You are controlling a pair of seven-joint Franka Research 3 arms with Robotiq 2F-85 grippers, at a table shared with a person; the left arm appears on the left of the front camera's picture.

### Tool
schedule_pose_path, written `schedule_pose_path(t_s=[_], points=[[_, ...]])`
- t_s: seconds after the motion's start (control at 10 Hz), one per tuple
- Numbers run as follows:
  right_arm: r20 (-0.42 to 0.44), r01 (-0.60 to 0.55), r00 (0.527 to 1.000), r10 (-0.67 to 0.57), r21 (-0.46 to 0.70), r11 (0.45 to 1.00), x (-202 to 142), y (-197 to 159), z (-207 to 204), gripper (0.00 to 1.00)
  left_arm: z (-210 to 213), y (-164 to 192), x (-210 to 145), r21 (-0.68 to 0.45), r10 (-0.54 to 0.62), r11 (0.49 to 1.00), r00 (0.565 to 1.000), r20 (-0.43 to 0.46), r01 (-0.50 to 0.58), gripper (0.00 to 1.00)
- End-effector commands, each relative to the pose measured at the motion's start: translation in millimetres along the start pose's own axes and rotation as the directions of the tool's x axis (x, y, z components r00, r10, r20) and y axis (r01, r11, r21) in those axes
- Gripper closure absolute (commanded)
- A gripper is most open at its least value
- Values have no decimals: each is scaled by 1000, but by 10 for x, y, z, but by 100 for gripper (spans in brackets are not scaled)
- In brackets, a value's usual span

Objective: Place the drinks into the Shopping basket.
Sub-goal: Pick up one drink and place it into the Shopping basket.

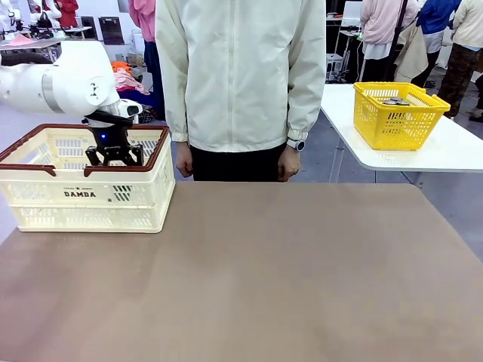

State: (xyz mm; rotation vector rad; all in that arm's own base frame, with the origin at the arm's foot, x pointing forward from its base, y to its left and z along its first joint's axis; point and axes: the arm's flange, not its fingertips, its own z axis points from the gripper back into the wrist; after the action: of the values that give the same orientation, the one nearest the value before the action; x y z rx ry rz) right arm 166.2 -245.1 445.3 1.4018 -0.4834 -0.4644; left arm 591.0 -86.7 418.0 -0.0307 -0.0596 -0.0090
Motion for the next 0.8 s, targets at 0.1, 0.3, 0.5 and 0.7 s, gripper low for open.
schedule_pose_path(t_s=[0.1,0.3,0.5,0.7], points=[[11,-3,1000,2,18,1000,-3,39,-28,0,131,78,-100,57,34,998,999,41,-37,0],[11,-3,1000,2,18,1000,-3,39,-28,0,162,82,-109,54,30,998,998,49,-33,0],[11,-3,1000,2,18,1000,-3,39,-28,0,249,127,-153,51,24,998,998,60,-27,0],[11,-3,1000,2,18,1000,-3,39,-28,0,771,308,-408,-6,21,1000,993,115,-21,0]])
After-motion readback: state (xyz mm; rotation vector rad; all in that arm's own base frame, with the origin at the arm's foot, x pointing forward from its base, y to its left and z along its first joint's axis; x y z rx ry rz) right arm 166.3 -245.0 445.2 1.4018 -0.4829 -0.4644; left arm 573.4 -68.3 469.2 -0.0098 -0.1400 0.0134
